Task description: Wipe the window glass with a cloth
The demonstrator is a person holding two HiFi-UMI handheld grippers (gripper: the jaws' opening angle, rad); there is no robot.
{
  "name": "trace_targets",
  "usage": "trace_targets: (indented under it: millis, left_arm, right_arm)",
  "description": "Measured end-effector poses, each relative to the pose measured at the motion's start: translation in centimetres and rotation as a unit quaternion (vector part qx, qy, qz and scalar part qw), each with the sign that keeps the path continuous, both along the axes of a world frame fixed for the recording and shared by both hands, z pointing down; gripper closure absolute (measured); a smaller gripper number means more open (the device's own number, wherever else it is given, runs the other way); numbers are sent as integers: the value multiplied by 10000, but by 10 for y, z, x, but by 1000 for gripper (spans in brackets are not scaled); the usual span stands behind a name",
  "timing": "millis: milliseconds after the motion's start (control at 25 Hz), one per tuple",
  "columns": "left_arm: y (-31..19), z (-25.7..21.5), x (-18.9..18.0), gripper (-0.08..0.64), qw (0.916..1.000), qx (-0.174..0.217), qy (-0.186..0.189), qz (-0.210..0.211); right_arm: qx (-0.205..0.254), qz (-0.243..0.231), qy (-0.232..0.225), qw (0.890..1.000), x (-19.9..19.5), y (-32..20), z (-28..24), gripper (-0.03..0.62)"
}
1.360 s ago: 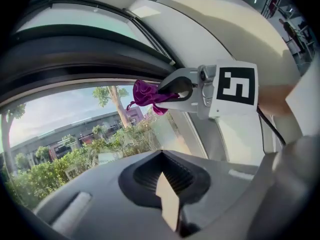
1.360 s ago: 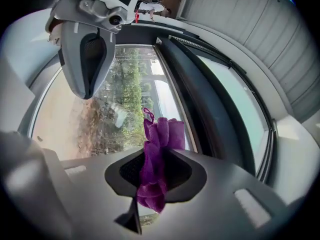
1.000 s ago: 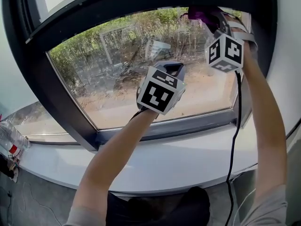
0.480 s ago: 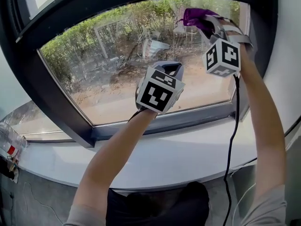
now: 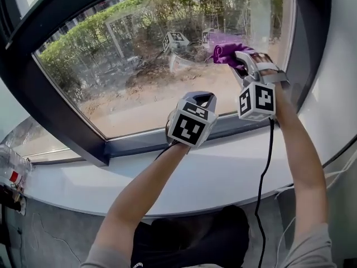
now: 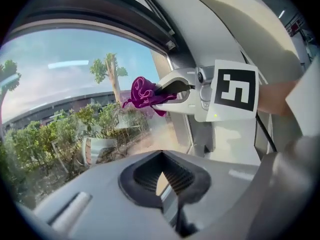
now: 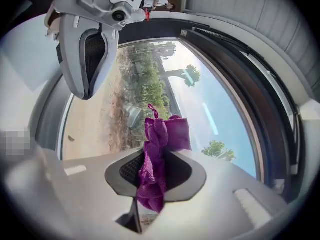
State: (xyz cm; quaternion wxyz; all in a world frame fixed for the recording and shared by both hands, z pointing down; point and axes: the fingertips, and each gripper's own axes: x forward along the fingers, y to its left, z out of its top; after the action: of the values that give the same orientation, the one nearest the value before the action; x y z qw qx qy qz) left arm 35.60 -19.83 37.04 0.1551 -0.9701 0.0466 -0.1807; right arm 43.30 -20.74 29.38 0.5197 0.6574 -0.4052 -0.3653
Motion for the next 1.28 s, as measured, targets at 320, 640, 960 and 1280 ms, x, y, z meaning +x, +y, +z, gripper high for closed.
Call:
trace_targets:
  millis: [320,640,960,1280]
  left_arm:
    - [-5,71,-8,559,9980,-379,-484,-125]
    - [-11,109,-24,558,9965,-490,-680,38]
    - [-27,133,-30,560,9962,-441,-704,268]
    - [-31,126,-33,560,9940,-420,-663,759]
  right_arm:
    - [-492,-43,-695,9964,-4,-3,108,494]
    - [-860,-30,-1033,9909,-11,-12,188,494]
    - [-1625,34,-912,9825,-14,-18,249,494]
    - [-2980,407,-929,9492,-8,-20,303,496]
